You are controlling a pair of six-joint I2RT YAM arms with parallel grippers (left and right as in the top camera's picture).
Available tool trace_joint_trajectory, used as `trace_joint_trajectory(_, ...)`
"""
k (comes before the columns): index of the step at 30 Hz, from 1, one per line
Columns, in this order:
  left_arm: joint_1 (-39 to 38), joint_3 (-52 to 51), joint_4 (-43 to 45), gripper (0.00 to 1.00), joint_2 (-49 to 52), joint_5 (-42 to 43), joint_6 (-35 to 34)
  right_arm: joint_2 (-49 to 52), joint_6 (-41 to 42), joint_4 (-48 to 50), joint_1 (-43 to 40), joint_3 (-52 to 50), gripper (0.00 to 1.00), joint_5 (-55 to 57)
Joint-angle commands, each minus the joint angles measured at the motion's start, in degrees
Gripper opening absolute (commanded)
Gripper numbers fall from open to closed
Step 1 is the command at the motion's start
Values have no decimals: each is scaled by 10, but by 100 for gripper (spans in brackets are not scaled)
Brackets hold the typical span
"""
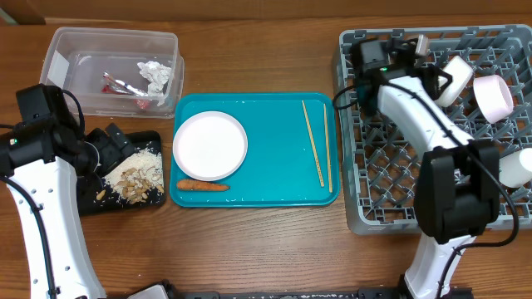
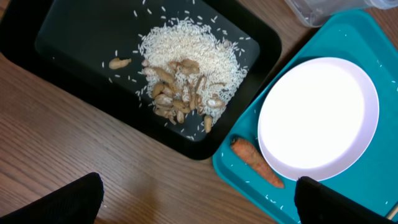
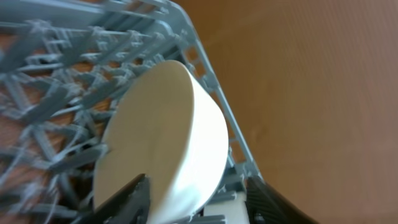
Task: Sort waste into correct bins and load items into the dishwasher
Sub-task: 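Carry the pink plate to the dish rack and release it, then reach the right gripper to the white plate and grasp its rim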
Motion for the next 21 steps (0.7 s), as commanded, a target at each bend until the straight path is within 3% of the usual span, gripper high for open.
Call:
trace_joint_trajectory(1, 2, 1, 2, 100, -5, 6, -8, 1, 18, -14, 25, -1, 57, 2)
trace_joint_trajectory(7, 2, 1, -1, 100, -5, 6, -8, -30, 62, -53, 58, -1, 61, -41)
trace_joint_trajectory(12, 2, 1, -1, 100, -5, 6, -8, -82, 61, -56, 74, 2, 64, -199)
trace_joint_trajectory(16, 2, 1, -2, 100, -5, 6, -8, -132, 39, -52, 95, 16, 82, -389)
trace_joint_trajectory(21, 2, 0, -2, 100, -5, 6, -8, -160, -32, -2, 121, 20, 85, -753)
